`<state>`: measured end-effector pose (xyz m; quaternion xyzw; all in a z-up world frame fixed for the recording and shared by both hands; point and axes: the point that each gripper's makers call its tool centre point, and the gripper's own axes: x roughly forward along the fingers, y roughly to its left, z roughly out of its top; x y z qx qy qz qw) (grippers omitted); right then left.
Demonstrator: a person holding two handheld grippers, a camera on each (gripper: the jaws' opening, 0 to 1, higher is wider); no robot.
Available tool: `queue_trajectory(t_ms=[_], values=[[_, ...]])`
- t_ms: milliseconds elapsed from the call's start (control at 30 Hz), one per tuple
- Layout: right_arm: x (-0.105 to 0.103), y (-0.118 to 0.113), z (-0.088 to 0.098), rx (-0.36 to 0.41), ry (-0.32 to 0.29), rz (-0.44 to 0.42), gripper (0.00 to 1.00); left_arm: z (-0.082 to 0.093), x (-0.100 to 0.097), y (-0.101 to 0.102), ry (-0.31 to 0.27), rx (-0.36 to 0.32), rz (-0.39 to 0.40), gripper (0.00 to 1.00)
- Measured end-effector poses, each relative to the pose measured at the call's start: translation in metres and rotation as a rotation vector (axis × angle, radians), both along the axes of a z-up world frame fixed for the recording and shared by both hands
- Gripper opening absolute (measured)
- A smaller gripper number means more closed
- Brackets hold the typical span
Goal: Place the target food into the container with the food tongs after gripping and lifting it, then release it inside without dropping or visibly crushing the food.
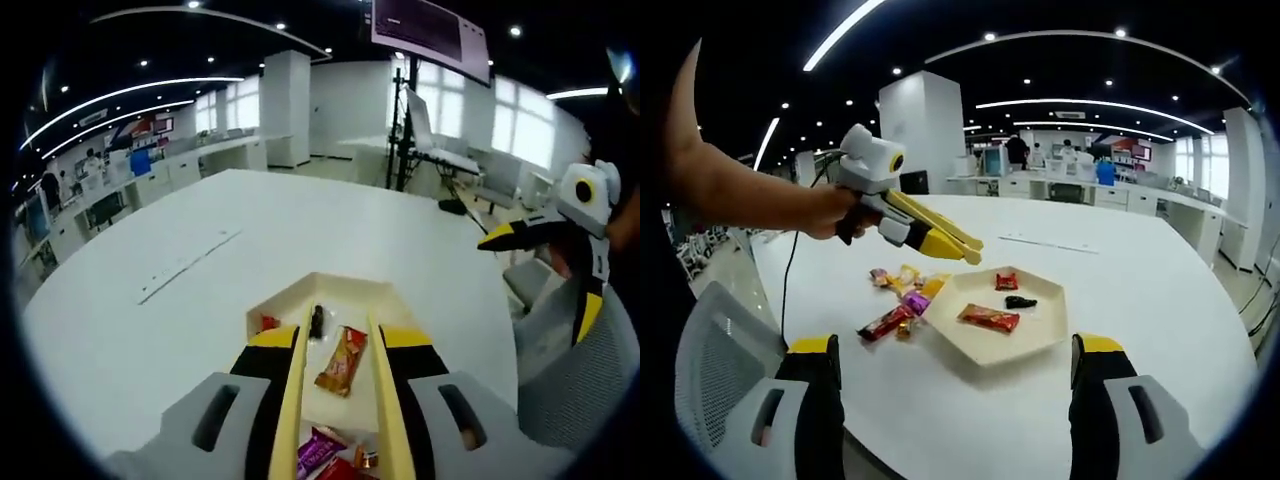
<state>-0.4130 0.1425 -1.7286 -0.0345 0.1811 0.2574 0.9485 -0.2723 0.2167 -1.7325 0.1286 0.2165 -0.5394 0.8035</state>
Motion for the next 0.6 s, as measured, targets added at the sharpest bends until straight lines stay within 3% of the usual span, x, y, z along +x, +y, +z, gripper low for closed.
queue_trajectory(t_ms=[267,433,600], values=[[0.0,0.0,0.0,0.0,-0.001,-0.001,0.94,-0.005,-0.013,0.029,-0.017,0.026,0.035,0.25],[0.0,0.0,0.0,0.0,-0.003,0.003,0.93,-0.01,-0.023,0.053,-0.001,0.049,0.102,0.25],[0.0,0.0,0.001,0.005,-0.002,0.002,0.94,-0.014,-0.037,0.072,-0.027,0.055,0.152,0.25]])
